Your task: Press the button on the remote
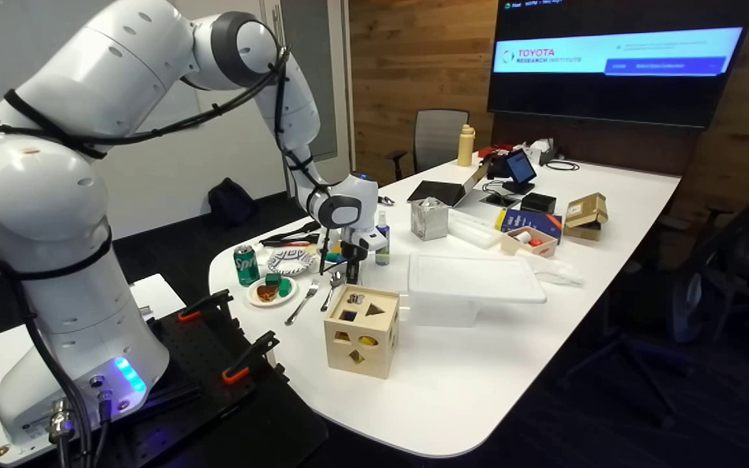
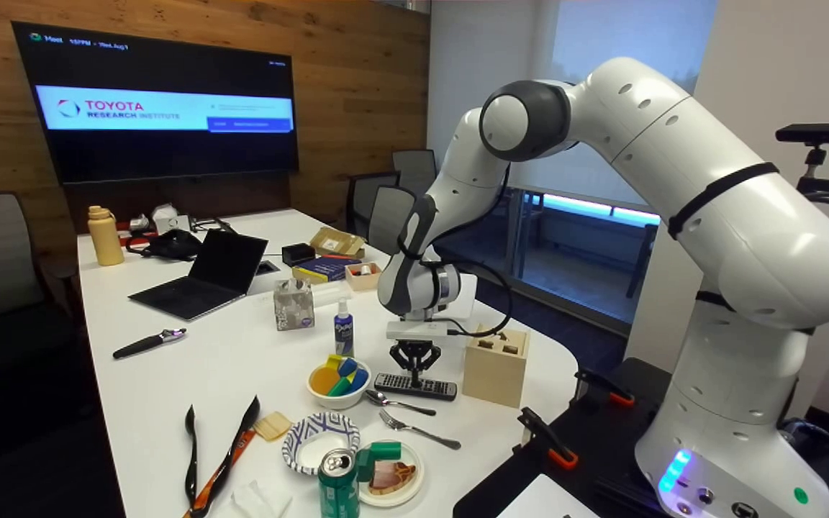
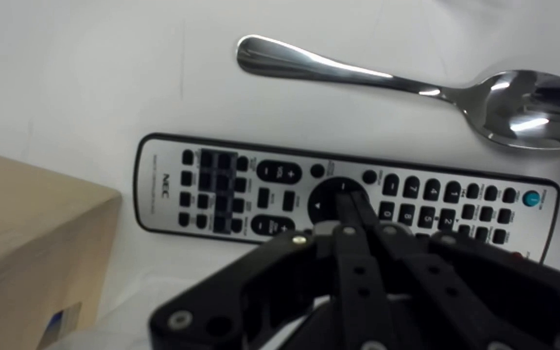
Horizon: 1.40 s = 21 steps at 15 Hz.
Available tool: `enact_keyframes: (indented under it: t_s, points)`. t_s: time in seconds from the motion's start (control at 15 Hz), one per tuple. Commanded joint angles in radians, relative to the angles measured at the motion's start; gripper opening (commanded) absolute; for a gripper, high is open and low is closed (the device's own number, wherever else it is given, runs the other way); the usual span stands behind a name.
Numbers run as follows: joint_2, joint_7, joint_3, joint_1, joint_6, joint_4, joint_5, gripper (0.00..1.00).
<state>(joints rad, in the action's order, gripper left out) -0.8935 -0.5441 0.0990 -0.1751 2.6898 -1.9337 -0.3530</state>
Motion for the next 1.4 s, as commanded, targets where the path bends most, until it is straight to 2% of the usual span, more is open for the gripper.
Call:
enact_keyframes:
  t_s: [0.0,0.33,0.4,0.53,0.8,1.07,1.13,1.33]
  points:
    - [0.099,-0.085,0.035,-0.07,-0.015,-0.091,0.033,0.0]
    - [0.268,-0.237,0.131,-0.199,-0.033,-0.216,0.153,0.0]
    - [0.305,-0.257,0.142,-0.213,-0.041,-0.234,0.188,0.26]
    - [0.385,-0.265,0.145,-0.216,-0.062,-0.267,0.257,0.34]
    - [0.519,-0.213,0.092,-0.151,-0.137,-0.287,0.348,0.64]
    - [0.589,-0.193,0.047,-0.092,-0.227,-0.26,0.391,0.95]
    - [0.599,-0.177,0.031,-0.075,-0.24,-0.254,0.392,0.99]
    - [0.612,-0.166,0.002,-0.038,-0.279,-0.238,0.393,1.0]
